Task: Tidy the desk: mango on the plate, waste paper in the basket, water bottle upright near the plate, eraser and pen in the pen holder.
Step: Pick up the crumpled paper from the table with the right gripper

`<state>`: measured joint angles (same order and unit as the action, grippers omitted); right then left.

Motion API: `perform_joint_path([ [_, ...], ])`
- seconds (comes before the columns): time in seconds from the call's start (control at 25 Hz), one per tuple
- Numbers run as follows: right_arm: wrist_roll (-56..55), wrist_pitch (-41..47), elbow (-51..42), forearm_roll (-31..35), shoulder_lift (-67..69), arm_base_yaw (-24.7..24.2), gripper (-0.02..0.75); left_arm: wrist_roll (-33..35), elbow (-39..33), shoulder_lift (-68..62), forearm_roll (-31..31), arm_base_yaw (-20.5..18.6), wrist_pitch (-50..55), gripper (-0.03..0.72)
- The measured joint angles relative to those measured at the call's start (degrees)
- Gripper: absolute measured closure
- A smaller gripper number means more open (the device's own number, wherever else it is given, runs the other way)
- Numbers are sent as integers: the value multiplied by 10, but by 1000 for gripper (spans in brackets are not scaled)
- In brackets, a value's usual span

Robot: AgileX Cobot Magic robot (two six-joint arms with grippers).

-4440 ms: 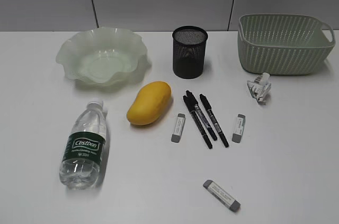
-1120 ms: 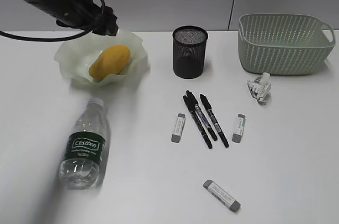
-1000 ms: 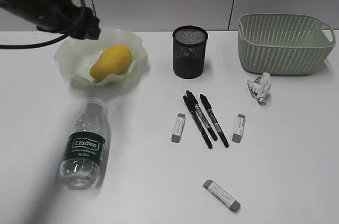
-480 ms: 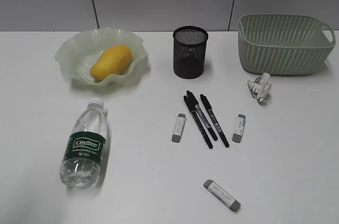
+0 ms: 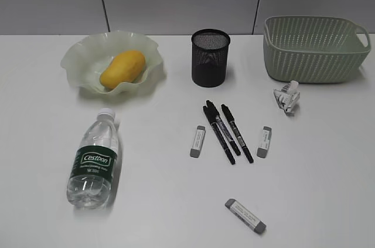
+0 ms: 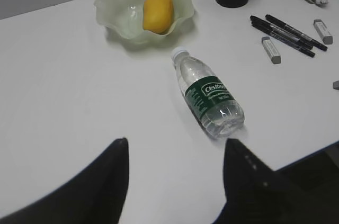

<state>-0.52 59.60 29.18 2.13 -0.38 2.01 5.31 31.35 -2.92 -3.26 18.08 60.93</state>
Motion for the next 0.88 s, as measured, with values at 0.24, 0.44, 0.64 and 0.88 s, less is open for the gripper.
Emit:
perform_joint_path([
  [0.24,0,0,0,15,0,0,497,-31,-5,3,27,0,-1,274],
  [0.44,0,0,0,27,0,0,497,-53,-5,4,40,0,-3,298],
  [0.64,11,-10,2,31,0,0,497,-69,-6,32,50,-5,-3,319],
  [0.88,42,-72,13,36,84,0,497,-80,-6,32,50,-88,-3,326],
])
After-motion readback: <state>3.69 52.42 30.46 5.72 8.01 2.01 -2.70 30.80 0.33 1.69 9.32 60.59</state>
